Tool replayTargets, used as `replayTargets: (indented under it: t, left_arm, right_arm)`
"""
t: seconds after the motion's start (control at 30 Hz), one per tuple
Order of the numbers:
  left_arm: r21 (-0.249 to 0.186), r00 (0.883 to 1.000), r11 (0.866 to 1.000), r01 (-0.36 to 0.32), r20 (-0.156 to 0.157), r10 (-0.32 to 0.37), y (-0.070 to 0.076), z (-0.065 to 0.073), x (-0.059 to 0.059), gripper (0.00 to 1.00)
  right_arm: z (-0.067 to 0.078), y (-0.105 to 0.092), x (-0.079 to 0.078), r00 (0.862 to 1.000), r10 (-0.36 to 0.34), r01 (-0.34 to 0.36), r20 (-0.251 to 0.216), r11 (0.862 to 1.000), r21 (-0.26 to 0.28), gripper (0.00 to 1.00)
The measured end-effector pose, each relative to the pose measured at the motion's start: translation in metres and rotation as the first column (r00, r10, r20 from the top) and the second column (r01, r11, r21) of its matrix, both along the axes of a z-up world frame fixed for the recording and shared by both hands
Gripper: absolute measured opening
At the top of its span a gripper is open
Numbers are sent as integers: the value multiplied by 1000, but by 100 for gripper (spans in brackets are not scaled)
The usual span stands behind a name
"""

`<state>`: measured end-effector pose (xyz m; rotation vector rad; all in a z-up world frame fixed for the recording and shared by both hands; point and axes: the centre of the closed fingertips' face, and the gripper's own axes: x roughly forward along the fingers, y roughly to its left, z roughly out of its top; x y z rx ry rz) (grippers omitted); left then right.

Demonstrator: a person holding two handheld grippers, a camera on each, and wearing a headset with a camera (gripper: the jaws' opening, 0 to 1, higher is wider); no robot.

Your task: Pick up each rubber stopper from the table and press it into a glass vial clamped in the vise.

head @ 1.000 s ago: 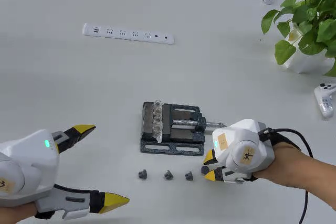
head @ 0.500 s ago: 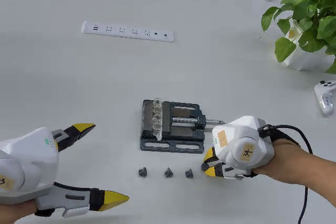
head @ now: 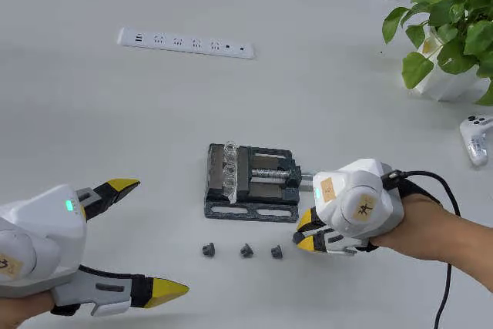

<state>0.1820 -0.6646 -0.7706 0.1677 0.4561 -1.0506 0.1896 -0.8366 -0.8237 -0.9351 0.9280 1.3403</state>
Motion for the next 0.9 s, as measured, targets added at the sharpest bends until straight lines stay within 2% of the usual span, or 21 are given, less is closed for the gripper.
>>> replayTargets:
  t: [0.27,0.53,0.63,0.8,0.87,0.9]
  left_arm:
    - [-3,1000,1000,-2,2,2,-1,2,-1,99]
    - [-4,1000,1000,3,1,-3,-3,1,-3,99]
    - [-3,1000,1000,5,1,-5,-3,1,-3,99]
    - [-2,1000,1000,5,-4,-5,-3,-1,-4,97]
    - [-3,1000,1000,-7,9,7,-2,0,-2,99]
    - [-4,1000,1000,-8,2,8,-3,-1,-2,99]
  right_arm:
    - [27,20,14,1000,-1,1,7,999,44,7]
    - [51,45,46,999,-5,1,40,996,92,7]
    - [57,54,62,999,-7,2,51,994,105,7]
    - [64,65,82,998,5,-12,67,994,105,7]
    - [66,68,89,997,9,-17,72,994,104,7]
    - [66,70,93,997,9,-17,71,994,105,7]
